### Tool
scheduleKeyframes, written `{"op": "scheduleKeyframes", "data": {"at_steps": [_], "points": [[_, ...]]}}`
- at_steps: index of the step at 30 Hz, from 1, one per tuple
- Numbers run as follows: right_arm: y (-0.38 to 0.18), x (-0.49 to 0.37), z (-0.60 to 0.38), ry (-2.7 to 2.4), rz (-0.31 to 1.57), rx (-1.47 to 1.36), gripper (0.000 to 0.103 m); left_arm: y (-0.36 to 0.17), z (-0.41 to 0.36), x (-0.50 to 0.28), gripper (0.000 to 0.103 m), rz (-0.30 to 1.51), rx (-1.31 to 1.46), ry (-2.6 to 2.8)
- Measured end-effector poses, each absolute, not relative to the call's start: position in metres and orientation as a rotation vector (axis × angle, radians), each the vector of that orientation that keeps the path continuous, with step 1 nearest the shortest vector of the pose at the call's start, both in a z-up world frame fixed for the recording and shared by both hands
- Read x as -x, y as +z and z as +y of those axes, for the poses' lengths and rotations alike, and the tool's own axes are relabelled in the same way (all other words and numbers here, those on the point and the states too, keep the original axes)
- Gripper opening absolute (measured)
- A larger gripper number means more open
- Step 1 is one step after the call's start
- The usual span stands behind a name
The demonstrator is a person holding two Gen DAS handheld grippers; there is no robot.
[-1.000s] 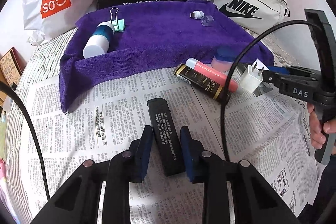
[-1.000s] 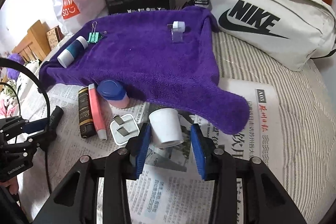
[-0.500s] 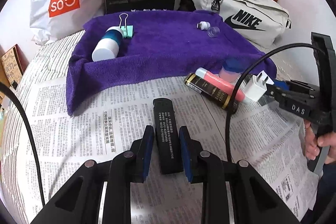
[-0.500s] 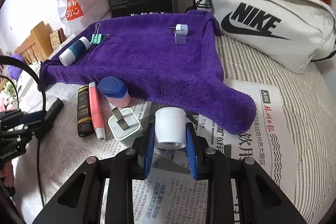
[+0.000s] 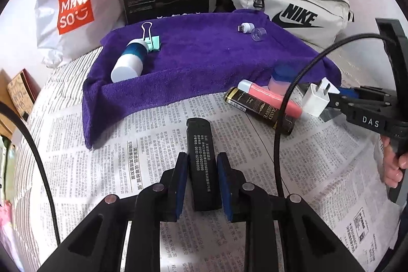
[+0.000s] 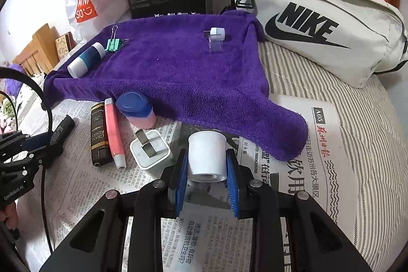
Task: Organize rigid objects
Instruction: 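Grasp the white tape roll with the right tool while the left lifts the black pen, then carry the black pen onto the towel with the left tool while the right carries the tape roll there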
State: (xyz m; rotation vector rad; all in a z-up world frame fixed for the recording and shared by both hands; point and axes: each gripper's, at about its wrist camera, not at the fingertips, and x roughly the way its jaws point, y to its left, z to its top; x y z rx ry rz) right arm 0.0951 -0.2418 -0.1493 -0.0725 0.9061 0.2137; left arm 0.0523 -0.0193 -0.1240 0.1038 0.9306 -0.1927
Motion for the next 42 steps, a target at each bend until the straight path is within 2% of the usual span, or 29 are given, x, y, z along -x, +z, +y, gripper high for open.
{"op": "scheduleKeyframes", "data": {"at_steps": [9, 25, 42], "points": [[-0.142, -0.095, -0.248, 0.214, 0.925, 0.053, 0.028, -0.117, -0.002, -0.059, 0.021, 0.971, 0.018, -0.254], [-0.112, -0.095, -0.256, 0.233, 0.892, 0.046, 0.028, -0.084, 0.002, -0.075, 0.021, 0.931, 0.019, -0.284], [-0.084, -0.142, -0.250, 0.274, 0.848, 0.035, 0.028, -0.065, 0.021, -0.137, 0.021, 0.918, 0.042, -0.259]]}}
